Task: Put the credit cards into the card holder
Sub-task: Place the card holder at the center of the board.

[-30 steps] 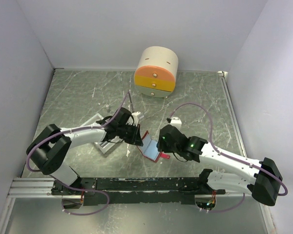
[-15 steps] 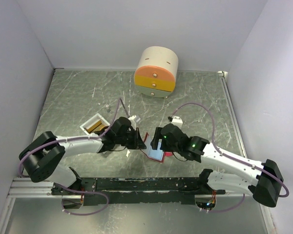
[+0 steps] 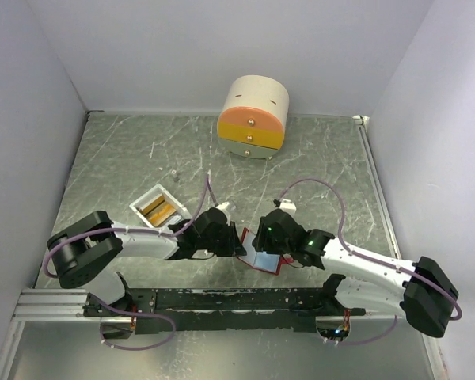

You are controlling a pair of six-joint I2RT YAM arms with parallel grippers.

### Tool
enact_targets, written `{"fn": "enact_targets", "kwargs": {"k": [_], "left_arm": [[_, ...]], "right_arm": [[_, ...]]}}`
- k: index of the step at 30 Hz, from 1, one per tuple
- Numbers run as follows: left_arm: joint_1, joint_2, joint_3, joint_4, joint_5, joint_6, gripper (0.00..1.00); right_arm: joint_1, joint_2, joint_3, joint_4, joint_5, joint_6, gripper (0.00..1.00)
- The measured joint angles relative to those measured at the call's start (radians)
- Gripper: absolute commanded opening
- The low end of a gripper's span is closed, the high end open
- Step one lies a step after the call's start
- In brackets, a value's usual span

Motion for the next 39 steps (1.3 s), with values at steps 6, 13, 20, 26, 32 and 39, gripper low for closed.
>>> {"fn": "enact_targets", "kwargs": {"k": [6,13,20,26,32,39], "left_arm": [[-0.014,0.001,0.0,0.003,-0.011,-0.004,0.07],[-0.035,-0.011,-0.002,0.005,-0.038,0.003,0.07],[-0.039,-0.016,-0.005,-0.004,-0.061,0.01,0.07],[-0.043,-0.022,-0.016,-0.003,-0.086,0.002,0.07],[-0.052,-0.022,-0.017,-0.003,-0.104,0.001,0.07],[-0.057,-0.022,-0.017,-0.005,-0.112,0.001,0.07]], "right_arm": [[0.0,-0.011,-0.011,0.016,-0.016,0.001,0.54],[-0.011,-0.047,-0.005,-0.023,0.002,-0.005,0.62],[-0.035,-0.077,-0.005,-0.042,0.003,0.009,0.66],[-0.049,-0.116,-0.044,-0.044,-0.005,0.058,0.66],[-0.055,-0.119,-0.111,-0.039,-0.026,0.105,0.66],[-0.058,-0.119,-0.133,-0.008,-0.041,0.13,0.66]]}}
